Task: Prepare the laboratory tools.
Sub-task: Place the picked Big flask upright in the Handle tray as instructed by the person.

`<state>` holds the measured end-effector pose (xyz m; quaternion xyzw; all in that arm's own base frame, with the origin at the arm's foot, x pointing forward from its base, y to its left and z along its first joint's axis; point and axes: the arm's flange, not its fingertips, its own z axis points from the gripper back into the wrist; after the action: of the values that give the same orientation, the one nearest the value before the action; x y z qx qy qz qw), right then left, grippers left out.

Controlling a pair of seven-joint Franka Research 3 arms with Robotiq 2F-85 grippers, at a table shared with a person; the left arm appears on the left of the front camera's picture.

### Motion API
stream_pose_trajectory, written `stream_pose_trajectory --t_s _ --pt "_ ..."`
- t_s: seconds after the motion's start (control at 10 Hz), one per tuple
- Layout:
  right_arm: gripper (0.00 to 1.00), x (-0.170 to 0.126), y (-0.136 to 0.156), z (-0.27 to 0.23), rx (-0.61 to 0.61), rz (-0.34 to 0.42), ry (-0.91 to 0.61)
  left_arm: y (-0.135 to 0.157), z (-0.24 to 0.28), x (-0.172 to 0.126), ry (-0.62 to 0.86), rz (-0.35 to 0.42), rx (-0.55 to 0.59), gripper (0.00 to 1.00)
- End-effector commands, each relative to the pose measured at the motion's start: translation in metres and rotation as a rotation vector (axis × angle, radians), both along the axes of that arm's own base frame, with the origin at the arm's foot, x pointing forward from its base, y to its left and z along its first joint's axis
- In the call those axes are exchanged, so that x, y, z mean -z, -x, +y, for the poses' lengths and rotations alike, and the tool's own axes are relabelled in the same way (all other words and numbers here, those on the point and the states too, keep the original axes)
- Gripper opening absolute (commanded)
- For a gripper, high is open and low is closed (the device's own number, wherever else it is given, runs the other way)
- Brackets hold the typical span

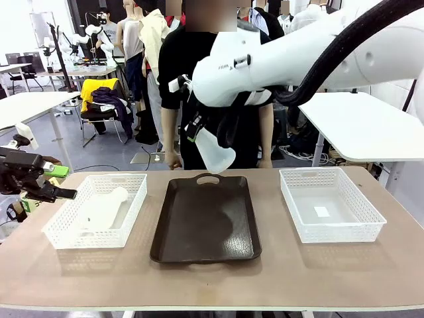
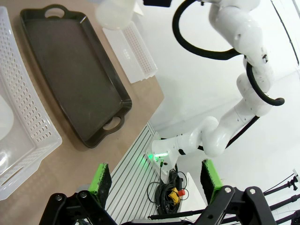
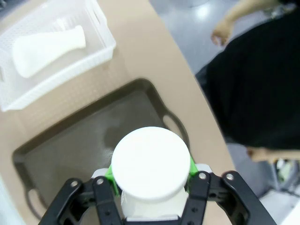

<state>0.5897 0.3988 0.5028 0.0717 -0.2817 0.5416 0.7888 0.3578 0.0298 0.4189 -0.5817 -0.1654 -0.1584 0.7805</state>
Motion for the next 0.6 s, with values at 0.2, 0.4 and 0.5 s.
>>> stream_pose_trajectory --t_s 0.2,0.4,0.5 --pt "0.0 0.037 0.006 -0.007 -0.179 -0.213 -0.147 0.0 0.001 -0.001 0.012 -0.01 -0.002 1.0" --pt "0.0 0.038 0.012 -0.006 -0.238 -0.247 -0.299 0.0 0.001 -0.001 0.012 -0.01 -0.002 1.0" --pt "0.0 0.041 0.016 -0.006 -0.255 -0.24 -0.356 0.0 0.001 -0.001 0.012 -0.01 -0.002 1.0"
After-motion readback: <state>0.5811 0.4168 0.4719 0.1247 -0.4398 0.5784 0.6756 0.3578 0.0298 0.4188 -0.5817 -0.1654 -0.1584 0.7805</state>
